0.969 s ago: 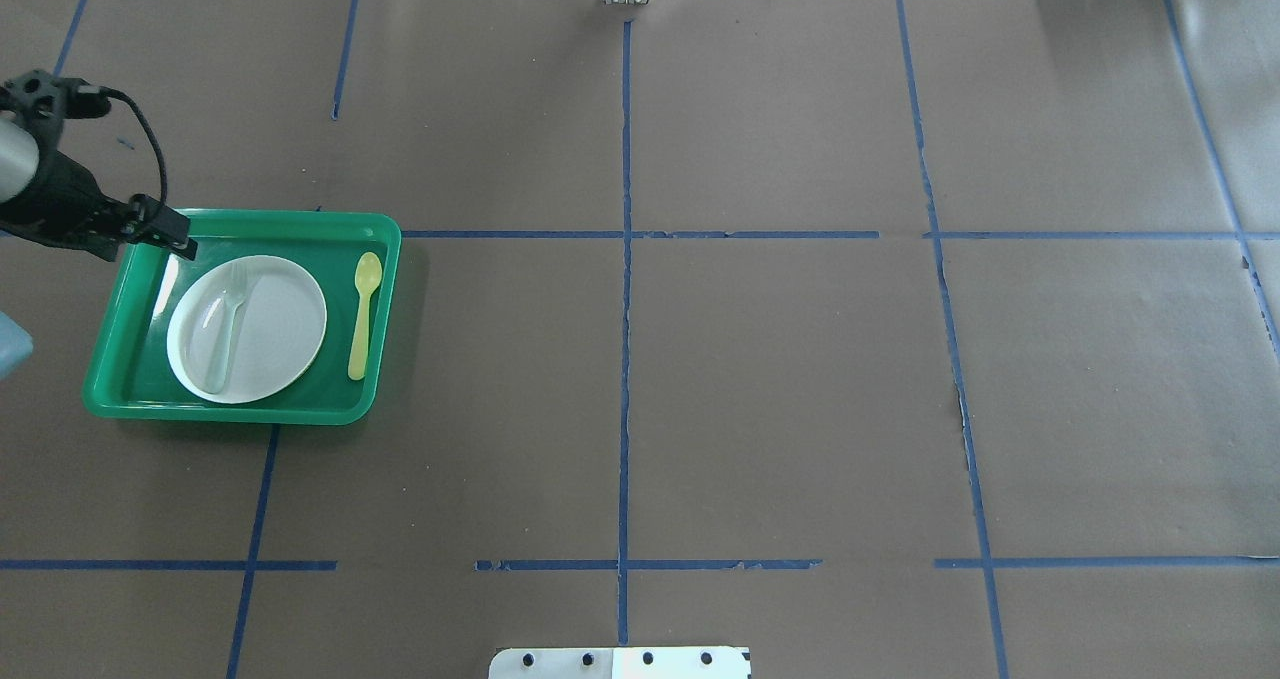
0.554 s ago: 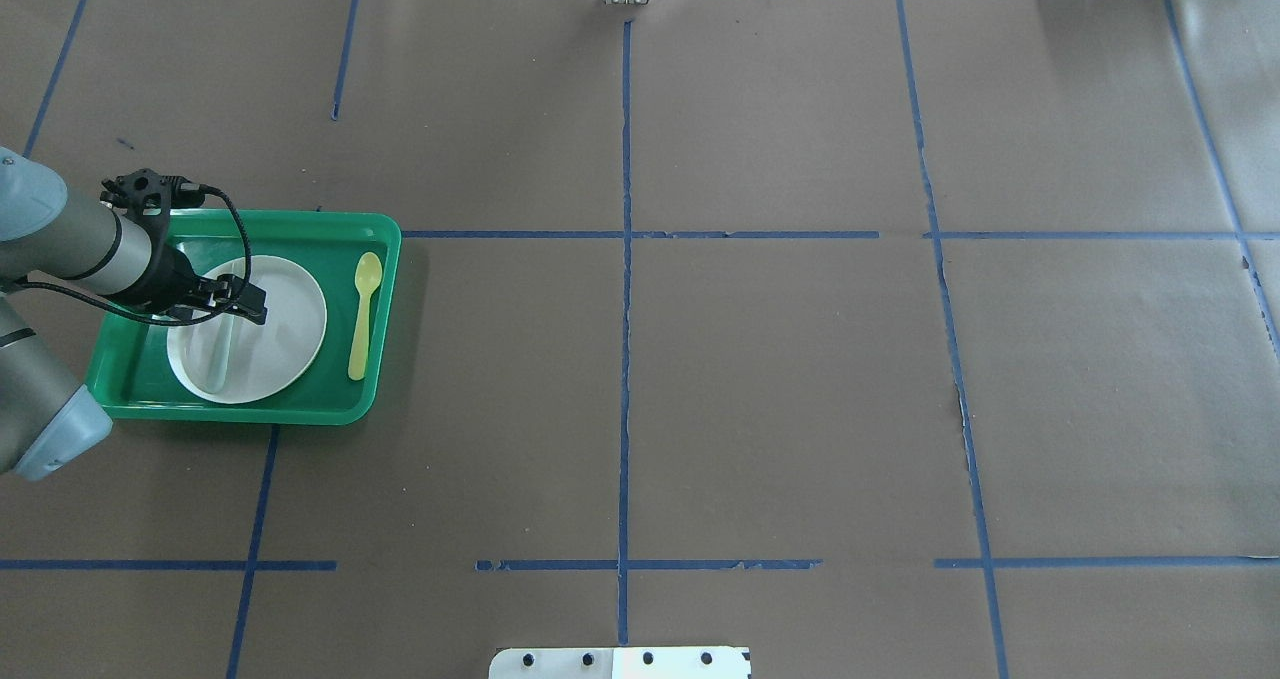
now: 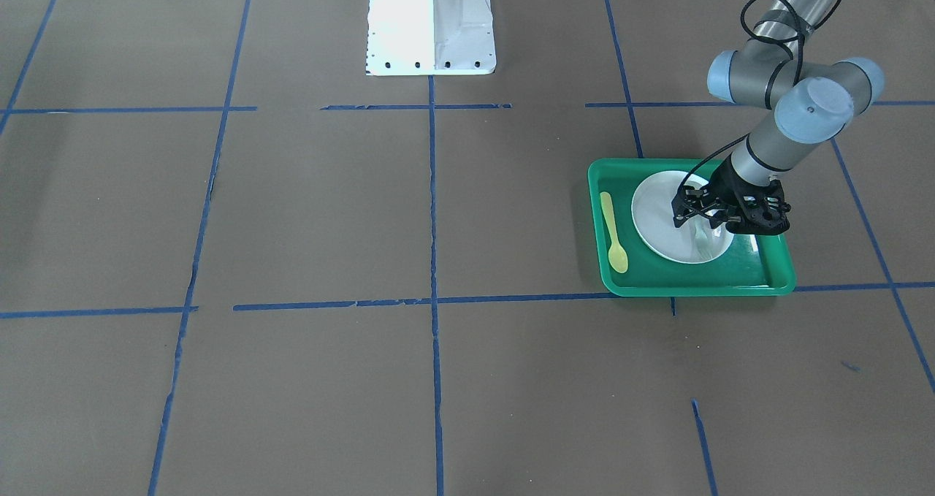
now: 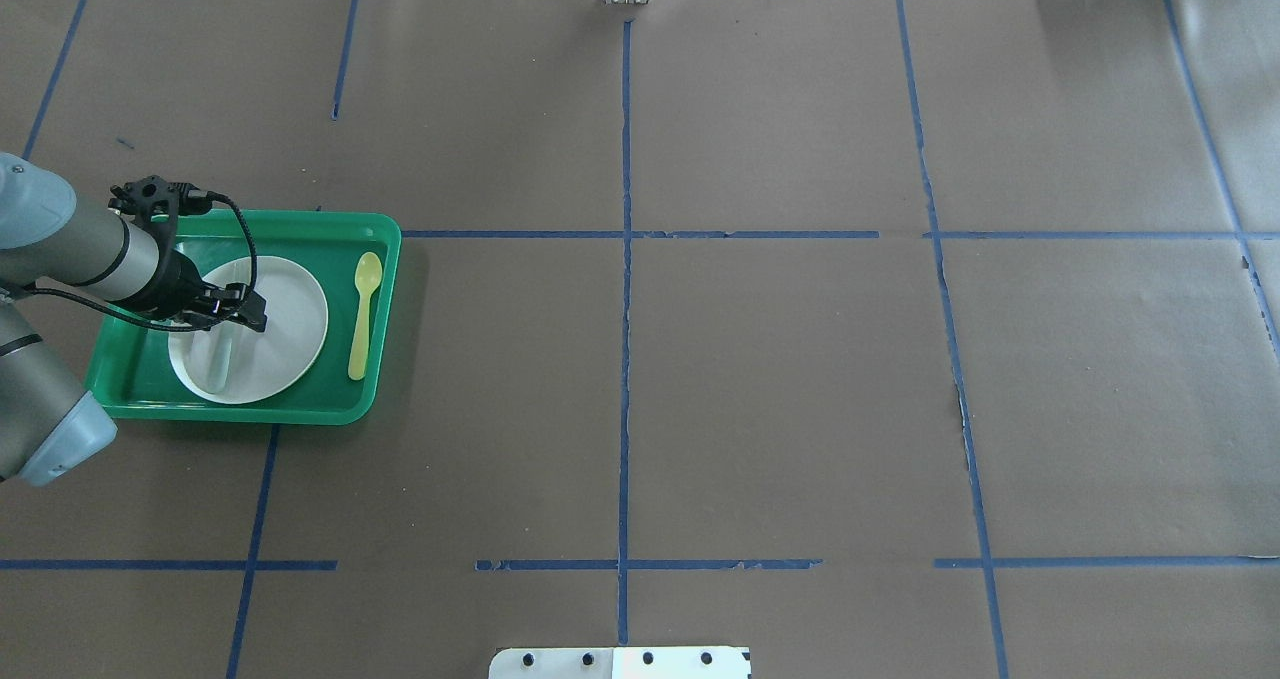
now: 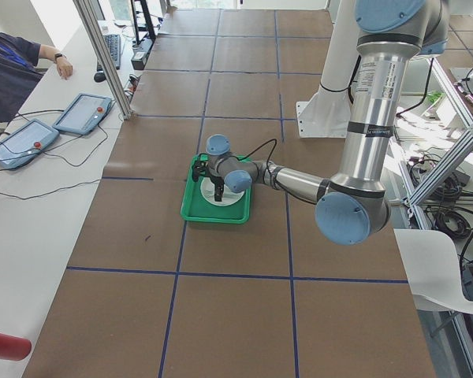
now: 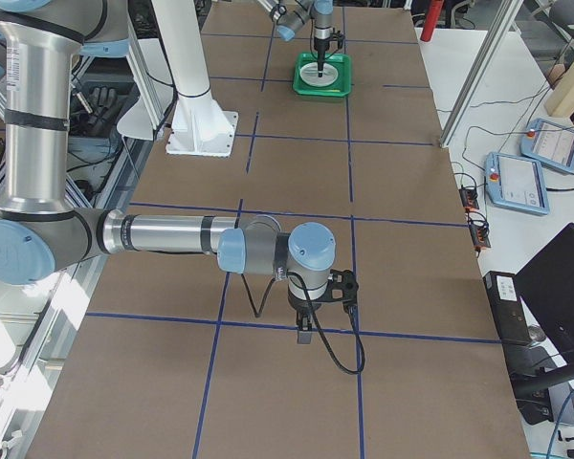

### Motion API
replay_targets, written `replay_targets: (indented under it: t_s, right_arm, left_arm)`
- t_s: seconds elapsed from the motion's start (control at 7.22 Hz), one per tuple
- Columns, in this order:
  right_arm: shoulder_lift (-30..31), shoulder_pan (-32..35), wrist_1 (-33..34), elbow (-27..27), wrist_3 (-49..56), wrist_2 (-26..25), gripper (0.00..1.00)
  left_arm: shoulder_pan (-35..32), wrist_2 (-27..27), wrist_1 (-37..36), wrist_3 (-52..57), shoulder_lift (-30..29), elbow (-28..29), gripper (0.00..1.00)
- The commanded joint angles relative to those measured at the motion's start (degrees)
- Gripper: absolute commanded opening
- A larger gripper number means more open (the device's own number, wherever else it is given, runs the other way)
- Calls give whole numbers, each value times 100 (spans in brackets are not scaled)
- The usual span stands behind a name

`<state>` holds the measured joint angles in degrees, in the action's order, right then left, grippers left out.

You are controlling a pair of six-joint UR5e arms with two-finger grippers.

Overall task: Place fork
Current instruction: 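Reach the left gripper down over the white fork on the plate, then grasp the white fork with the left gripper and lift it off the plate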

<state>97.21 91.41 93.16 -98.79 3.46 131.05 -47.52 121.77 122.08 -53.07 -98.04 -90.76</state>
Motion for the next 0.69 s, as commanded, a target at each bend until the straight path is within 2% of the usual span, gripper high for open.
replay_targets:
  t_s: [0.0, 0.42, 0.55]
  right_arm:
    - [0, 0, 0, 0, 6, 0, 100]
    - [0, 0, 0, 0, 6, 0, 100]
    - [0, 0, 0, 0, -3, 0, 100]
  left_arm:
    - [-3, -4, -9, -1, 4, -3, 44]
    - [-29, -4, -18, -1, 21, -65, 8]
    - [-30, -4, -18, -1, 39, -91, 0]
